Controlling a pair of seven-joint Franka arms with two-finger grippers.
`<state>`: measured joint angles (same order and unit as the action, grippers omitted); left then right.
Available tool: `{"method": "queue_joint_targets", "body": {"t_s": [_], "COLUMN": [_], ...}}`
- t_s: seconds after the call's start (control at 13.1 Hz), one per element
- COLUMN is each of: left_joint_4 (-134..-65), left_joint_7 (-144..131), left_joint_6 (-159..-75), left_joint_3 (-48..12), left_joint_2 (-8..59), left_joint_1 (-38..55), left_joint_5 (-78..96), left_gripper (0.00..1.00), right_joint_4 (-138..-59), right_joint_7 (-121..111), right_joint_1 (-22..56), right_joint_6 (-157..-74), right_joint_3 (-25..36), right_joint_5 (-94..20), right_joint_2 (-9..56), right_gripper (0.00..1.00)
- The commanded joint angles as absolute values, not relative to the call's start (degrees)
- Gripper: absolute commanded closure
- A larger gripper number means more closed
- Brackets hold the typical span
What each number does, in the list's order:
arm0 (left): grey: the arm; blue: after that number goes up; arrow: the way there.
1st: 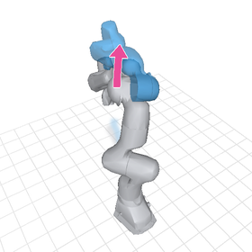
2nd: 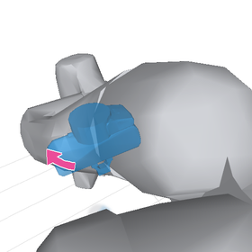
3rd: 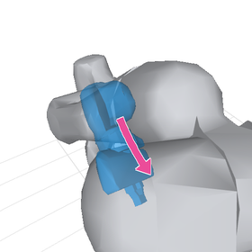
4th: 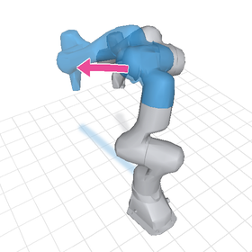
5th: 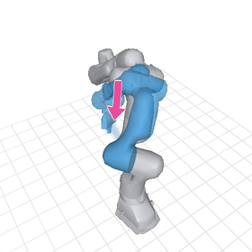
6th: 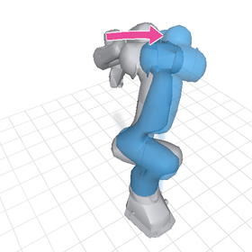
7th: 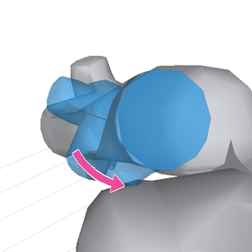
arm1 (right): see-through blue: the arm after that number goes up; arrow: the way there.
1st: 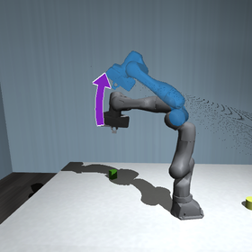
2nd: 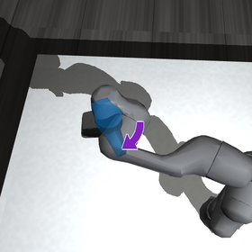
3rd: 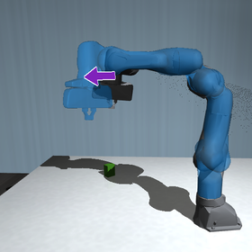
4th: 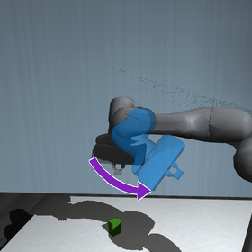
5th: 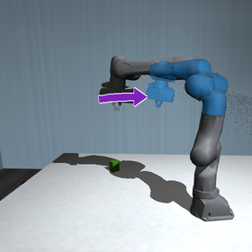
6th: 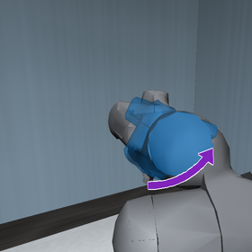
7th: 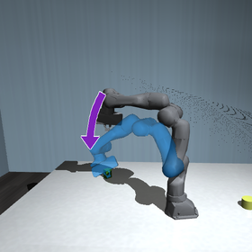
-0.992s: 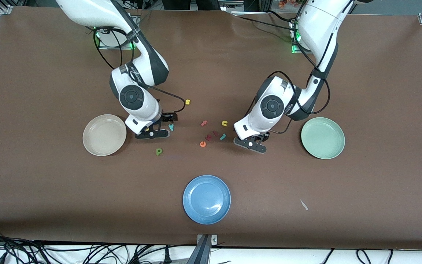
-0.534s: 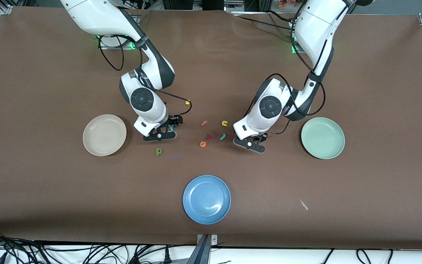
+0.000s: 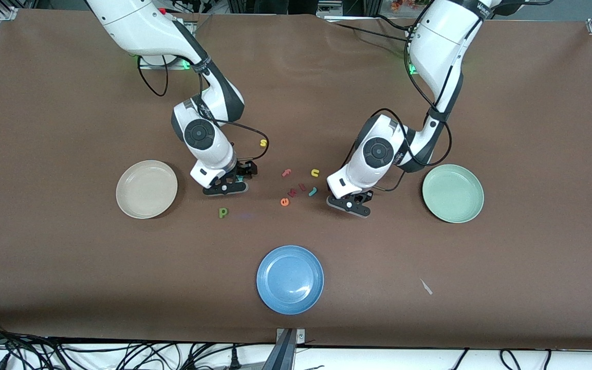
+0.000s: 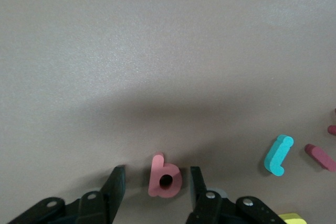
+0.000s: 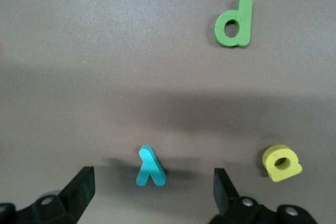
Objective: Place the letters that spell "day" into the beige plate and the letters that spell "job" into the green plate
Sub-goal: 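Grasp the pink b with the left gripper while the right gripper grasps the y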
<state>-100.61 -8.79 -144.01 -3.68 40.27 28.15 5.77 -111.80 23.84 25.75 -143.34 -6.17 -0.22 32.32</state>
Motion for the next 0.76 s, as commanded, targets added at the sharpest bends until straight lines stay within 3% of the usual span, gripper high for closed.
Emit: {"method": "queue_joint_targets", "body": {"t_s": [0.0,0.23,0.31,0.69], "left_joint_4": [-100.4,-100.2,-100.3,-100.1], "left_joint_7": [-8.3,-9.0,-9.1,-8.9], "left_joint_6": [-144.6,-144.4,-144.3,-143.7], "left_joint_3": [-3.0,-3.0,-3.0,-2.9], "left_joint_2": [40.5,40.4,40.4,39.7], "left_joint_1": [29.0,29.0,28.9,28.6], "left_joint_5": [5.5,5.4,5.4,5.4], "left_gripper": [0.54,0.94,0.98,0.99], "right_joint_4": [-112.2,-111.8,-111.2,-110.9], "right_joint_7": [23.2,23.2,23.4,24.1], "right_joint_1": [26.2,26.2,26.2,26.7], "right_joint_6": [-143.9,-142.0,-140.9,-140.6], "right_joint_3": [-6.0,-6.0,-6.0,-6.1], "right_joint_5": [0.8,5.9,7.0,7.1], "right_joint_2": [32.6,33.0,33.0,33.5], "right_gripper": [0.0,0.01,0.01,0.13]}}
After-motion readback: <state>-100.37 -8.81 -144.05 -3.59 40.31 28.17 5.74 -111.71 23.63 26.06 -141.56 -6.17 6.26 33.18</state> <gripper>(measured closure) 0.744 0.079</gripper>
